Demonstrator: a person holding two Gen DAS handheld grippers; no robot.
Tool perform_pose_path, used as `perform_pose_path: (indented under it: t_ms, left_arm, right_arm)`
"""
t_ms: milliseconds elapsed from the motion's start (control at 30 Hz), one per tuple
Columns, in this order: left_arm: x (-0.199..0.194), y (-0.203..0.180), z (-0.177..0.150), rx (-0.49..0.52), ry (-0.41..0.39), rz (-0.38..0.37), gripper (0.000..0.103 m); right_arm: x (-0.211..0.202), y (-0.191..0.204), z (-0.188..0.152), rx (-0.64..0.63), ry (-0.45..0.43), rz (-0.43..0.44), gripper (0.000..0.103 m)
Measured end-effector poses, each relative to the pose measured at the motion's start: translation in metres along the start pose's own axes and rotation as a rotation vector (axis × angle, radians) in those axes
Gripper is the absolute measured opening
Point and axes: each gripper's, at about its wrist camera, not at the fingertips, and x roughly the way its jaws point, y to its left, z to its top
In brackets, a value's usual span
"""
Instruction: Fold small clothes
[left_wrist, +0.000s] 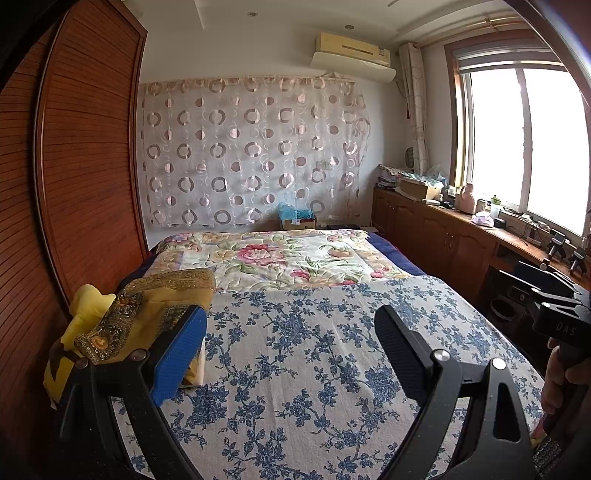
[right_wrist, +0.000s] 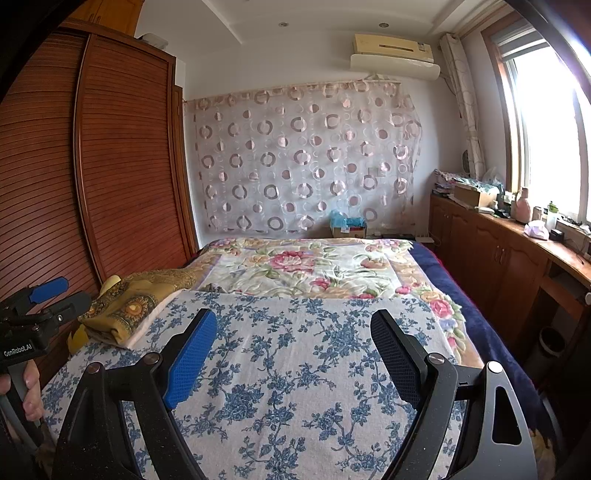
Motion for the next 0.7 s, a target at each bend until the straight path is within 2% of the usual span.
perform_pose_path:
  t_ms: [700]
  left_arm:
    - [-0.0017, -0.0025, 0.0021, -0.001, -0.001, -0.001, 0.093]
  right_arm:
    - [0.0044, -0.0056, 0.0013, -0.005, -0.001, 0.005, 0.087]
